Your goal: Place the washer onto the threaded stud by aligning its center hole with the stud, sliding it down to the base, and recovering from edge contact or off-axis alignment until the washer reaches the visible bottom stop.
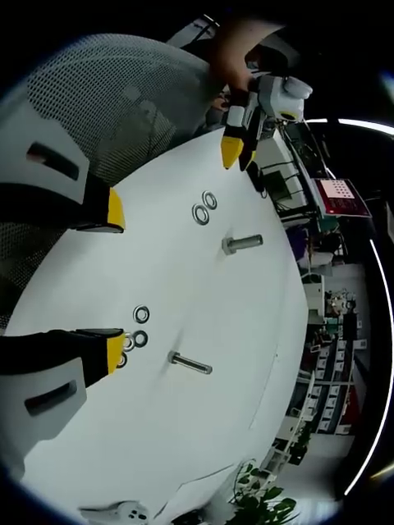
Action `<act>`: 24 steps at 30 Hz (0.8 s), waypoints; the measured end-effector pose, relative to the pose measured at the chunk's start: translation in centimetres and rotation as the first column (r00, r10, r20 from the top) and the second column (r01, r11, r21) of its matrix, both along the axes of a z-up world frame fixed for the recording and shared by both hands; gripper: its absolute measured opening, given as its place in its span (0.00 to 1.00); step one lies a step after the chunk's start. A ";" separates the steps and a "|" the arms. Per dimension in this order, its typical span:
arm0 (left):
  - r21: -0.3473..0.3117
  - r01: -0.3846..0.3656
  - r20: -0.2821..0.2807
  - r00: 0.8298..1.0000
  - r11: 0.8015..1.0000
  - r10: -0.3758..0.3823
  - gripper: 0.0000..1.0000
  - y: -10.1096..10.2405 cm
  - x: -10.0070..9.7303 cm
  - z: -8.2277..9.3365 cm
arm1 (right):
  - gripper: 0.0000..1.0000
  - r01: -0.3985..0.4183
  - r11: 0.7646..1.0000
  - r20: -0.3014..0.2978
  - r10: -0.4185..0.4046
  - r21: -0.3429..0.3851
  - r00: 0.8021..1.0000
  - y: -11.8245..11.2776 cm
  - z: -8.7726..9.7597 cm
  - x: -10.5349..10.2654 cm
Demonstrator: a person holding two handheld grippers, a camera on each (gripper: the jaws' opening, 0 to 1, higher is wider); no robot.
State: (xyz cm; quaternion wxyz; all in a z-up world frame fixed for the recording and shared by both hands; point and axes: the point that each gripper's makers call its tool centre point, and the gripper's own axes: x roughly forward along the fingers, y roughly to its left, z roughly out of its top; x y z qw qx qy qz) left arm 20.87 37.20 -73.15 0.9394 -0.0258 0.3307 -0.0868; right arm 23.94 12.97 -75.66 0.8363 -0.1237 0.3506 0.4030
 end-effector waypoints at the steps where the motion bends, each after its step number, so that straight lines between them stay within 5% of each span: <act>1: 0.000 0.001 0.004 1.000 1.000 -0.001 0.48 0.0 0.0 0.0 | 0.49 0.003 1.000 0.000 -0.003 0.001 1.000 0.0 0.0 0.0; 24: -0.005 0.006 0.020 1.000 1.000 -0.006 0.47 0.1 0.0 0.2 | 0.49 0.032 0.999 0.007 -0.031 -0.030 0.999 -0.6 -0.4 0.3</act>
